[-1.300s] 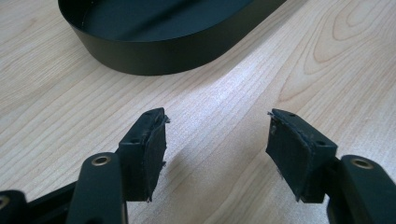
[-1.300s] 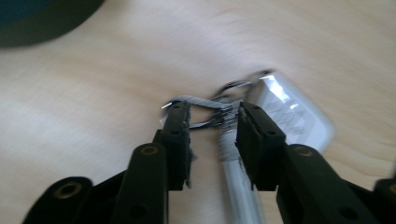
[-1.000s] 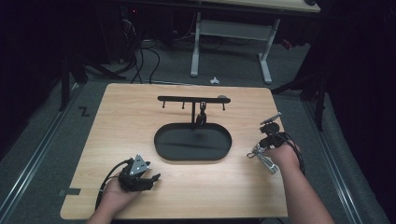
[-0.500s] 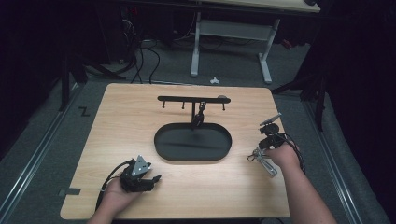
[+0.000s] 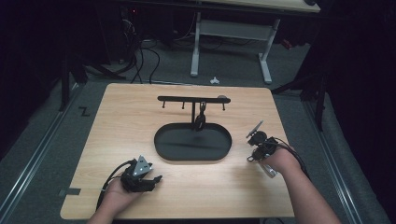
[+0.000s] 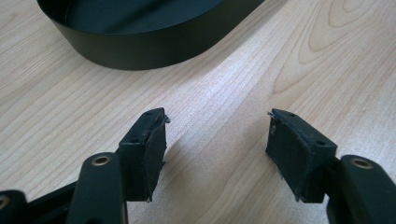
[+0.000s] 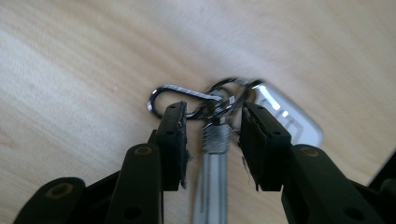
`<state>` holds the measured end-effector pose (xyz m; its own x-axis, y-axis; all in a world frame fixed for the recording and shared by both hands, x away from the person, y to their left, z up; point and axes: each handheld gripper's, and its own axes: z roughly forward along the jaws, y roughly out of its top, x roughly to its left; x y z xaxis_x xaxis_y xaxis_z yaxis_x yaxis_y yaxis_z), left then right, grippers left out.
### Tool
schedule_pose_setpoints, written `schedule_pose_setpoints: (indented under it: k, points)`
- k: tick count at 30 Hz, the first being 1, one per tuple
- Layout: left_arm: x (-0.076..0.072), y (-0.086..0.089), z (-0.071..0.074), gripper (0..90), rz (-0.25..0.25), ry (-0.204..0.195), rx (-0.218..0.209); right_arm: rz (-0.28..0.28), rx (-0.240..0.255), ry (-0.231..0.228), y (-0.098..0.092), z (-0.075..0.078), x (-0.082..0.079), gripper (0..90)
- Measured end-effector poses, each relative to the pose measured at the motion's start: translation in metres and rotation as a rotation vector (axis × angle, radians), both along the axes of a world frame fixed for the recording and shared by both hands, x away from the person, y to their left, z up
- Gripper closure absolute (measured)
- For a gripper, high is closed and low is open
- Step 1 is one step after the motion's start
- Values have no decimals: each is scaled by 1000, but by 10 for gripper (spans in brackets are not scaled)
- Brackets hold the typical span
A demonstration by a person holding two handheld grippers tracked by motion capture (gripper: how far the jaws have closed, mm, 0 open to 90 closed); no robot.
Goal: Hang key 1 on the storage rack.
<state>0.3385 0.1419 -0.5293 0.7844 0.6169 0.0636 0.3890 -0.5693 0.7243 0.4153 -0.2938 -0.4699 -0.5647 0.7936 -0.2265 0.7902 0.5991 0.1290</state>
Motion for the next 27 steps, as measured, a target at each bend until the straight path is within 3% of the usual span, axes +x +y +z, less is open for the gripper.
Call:
schedule_pose_setpoints:
  k: [2, 5, 13, 16, 24, 27]
  points:
    - [0, 0, 0, 378, -1, 0, 0, -8, -3, 33, 1, -7, 0, 616]
    - [-1, 1, 0, 378, -4, 1, 2, -49, 14, 44, -1, -13, 1, 622]
    - [-1, 1, 0, 378, -3, 4, 0, -160, 242, 126, 2, -17, -1, 666]
    - [-1, 0, 0, 379, -6, 5, 3, -145, 289, 136, 8, -18, -4, 655]
    - [-1, 0, 0, 378, -6, 7, -2, -28, 259, 62, 14, 10, 0, 661]
    - [0, 1, 0, 378, -5, 9, -5, 27, 233, 44, 18, 11, 4, 643]
